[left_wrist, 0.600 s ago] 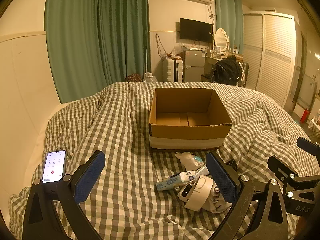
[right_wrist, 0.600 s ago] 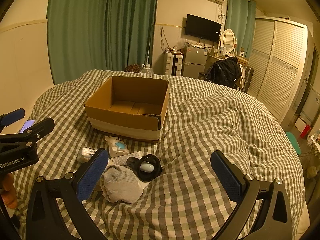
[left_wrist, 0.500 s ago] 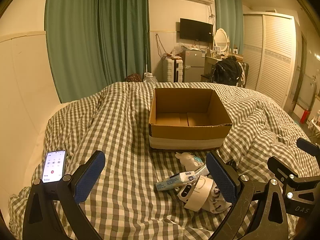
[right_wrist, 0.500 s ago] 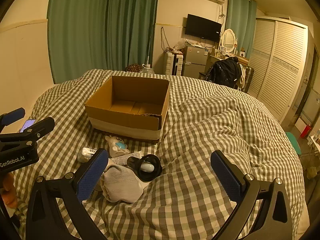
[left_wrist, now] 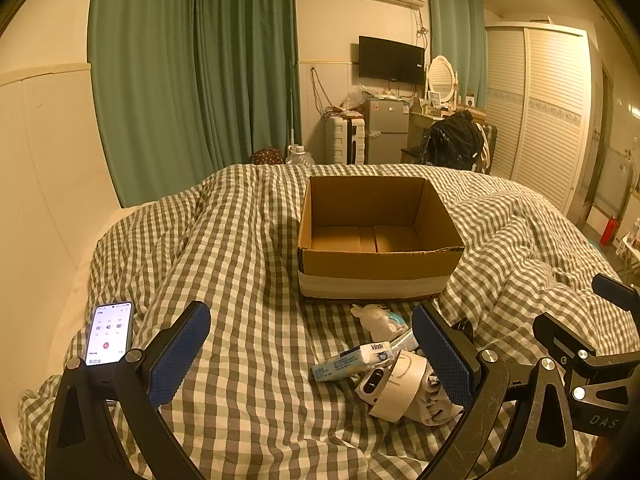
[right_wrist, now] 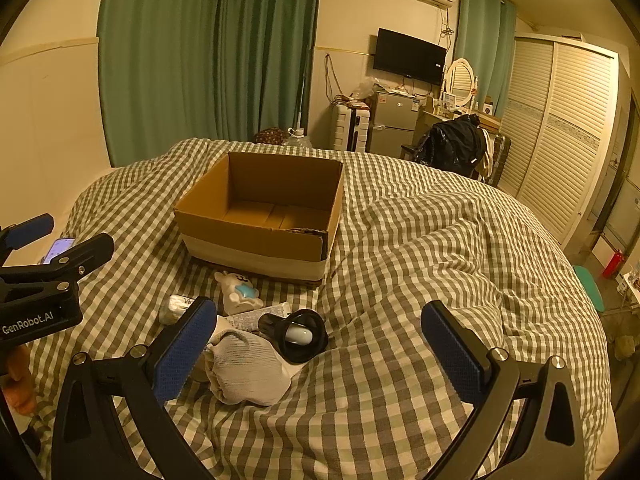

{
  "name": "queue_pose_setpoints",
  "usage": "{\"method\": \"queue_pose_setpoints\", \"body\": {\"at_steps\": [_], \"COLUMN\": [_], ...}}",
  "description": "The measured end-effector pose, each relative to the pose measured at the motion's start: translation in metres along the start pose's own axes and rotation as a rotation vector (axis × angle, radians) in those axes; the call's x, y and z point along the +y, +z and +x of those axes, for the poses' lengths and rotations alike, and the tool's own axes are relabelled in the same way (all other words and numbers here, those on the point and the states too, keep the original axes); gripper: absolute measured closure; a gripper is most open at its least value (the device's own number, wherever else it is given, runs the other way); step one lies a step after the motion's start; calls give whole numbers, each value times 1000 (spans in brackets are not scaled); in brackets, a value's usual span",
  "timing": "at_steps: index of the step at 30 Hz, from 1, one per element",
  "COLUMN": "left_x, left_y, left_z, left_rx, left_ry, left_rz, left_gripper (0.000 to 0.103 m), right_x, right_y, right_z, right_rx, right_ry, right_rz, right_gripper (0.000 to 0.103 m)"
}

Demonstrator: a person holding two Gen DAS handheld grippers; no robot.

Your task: Organize objects

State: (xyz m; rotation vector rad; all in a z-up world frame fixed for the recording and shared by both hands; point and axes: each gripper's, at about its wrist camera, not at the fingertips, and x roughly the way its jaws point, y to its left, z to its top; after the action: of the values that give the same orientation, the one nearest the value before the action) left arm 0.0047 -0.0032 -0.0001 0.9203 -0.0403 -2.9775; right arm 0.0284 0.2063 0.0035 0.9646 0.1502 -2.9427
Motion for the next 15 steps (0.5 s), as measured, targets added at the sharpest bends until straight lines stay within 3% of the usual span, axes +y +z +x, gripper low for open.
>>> {"method": "queue_pose_setpoints", "body": {"at_steps": [15], "left_x": [0], "left_y": [-2], "left_z": [-1], "left_rx": [1], "left_ry": [-15], "left_rz": [4], "left_gripper": [0], "right_x": [7], "right_y": [0], "right_z": [-2], "right_rx": [0], "right_ry": [13], "right_rz": [-10], "right_gripper": [0]}}
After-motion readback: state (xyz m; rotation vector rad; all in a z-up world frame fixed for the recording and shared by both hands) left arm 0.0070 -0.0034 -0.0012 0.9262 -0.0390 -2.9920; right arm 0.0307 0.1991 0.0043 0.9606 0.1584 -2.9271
